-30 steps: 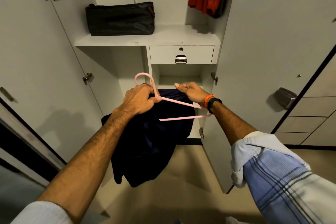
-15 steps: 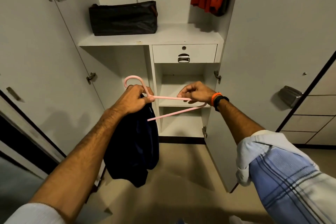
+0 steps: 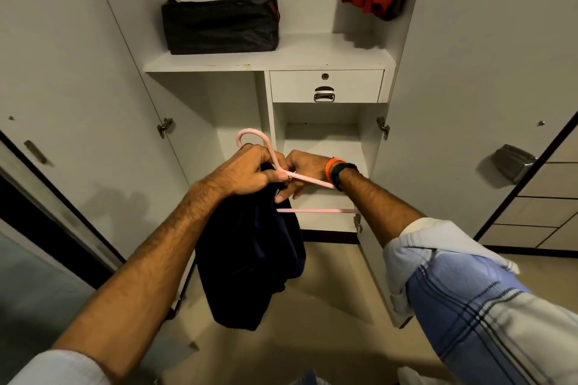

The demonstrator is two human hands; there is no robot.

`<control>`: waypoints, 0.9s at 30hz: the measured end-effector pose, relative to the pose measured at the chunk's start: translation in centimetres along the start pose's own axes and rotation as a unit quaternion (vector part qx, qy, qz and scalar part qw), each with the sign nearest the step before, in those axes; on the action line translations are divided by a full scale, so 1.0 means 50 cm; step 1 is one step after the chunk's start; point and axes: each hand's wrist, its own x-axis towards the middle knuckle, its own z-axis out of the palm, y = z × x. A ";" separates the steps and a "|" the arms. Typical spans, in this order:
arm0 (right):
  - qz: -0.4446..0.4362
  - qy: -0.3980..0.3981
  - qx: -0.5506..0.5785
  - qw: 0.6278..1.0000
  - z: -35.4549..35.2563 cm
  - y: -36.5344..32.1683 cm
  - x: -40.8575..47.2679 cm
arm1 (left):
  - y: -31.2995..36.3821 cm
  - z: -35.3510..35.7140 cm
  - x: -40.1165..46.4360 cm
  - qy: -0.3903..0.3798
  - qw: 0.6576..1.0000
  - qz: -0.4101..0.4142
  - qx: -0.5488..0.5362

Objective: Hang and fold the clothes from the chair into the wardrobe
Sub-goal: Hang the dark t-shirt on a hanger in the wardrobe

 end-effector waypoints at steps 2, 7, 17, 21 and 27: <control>-0.001 -0.024 -0.011 1.000 -0.006 0.062 0.052 | -0.004 0.001 0.000 0.000 1.000 -0.010 0.003; -0.001 0.014 0.003 1.000 -0.039 0.136 0.112 | -0.012 0.004 0.000 0.025 0.997 -0.069 -0.006; 0.018 0.004 0.060 0.998 -0.107 0.180 0.066 | 0.006 0.056 0.010 0.110 0.986 -0.118 -0.035; 0.028 0.031 -0.037 0.998 -0.127 0.206 0.051 | 0.005 0.080 0.022 0.127 0.979 -0.156 -0.011; 0.089 0.198 -0.122 0.969 -0.134 0.239 0.046 | 0.000 0.096 0.029 0.153 0.962 -0.226 -0.009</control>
